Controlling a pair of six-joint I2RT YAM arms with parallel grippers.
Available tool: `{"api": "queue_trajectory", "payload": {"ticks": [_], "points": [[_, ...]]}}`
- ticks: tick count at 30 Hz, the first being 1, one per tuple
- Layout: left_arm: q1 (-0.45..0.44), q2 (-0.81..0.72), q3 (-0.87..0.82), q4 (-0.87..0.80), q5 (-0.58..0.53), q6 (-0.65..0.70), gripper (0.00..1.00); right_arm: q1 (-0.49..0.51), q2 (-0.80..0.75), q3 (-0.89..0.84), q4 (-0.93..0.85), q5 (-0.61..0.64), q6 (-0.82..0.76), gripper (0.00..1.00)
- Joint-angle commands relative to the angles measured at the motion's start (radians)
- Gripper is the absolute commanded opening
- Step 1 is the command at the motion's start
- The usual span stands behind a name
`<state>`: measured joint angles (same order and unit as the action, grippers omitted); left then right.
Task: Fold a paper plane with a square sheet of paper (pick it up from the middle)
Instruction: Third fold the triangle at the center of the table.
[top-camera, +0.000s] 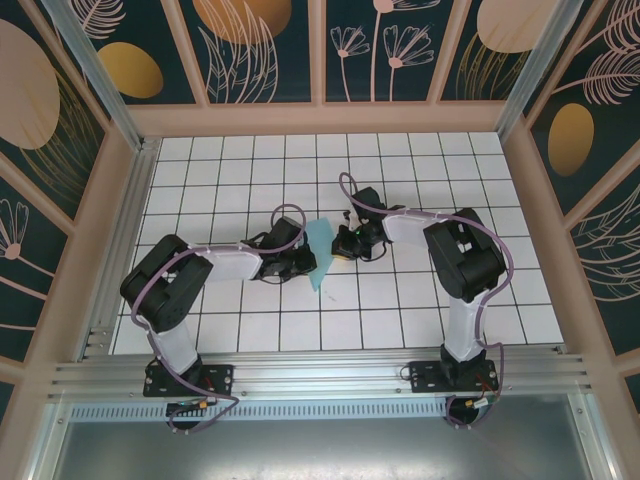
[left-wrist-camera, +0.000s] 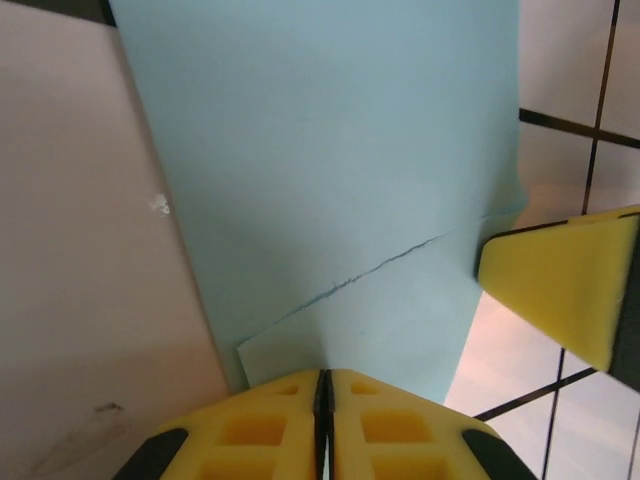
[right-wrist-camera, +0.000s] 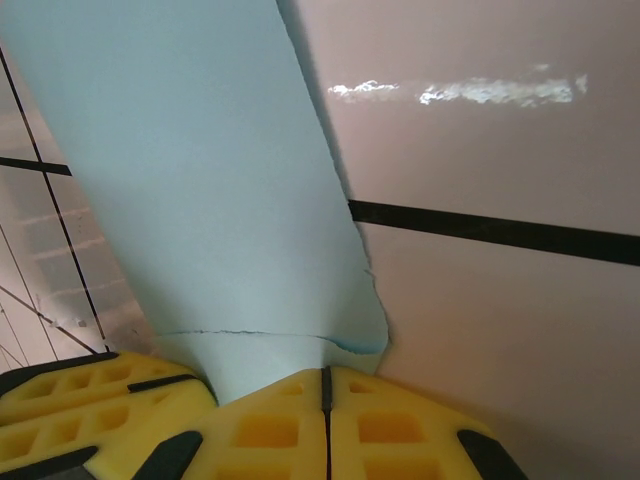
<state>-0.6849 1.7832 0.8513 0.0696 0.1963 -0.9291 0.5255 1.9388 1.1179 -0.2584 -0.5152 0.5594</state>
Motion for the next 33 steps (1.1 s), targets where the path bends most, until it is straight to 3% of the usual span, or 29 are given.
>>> {"api": "queue_trajectory", "payload": {"ticks": [1,9,20,27,33], "points": [[0.000,0.026,0.023,-0.090,-0.078,-0.008,0.11,0.011,0.042,-0.003,-0.073,0.063,0.004,0.09],[0.000,0.041,0.034,-0.158,-0.115,0.015,0.08,-0.008,-0.013,-0.005,-0.010,0.044,0.005,0.09],[-0.001,0.071,0.045,-0.217,-0.125,0.072,0.06,-0.104,-0.006,0.055,-0.011,0.236,0.025,0.09],[-0.001,0.069,0.030,-0.178,-0.104,0.042,0.06,-0.017,-0.092,0.047,-0.004,0.077,-0.028,0.09],[0.000,0.066,0.002,-0.155,-0.117,-0.016,0.03,0.092,-0.129,-0.076,0.026,-0.044,0.056,0.03]]}}
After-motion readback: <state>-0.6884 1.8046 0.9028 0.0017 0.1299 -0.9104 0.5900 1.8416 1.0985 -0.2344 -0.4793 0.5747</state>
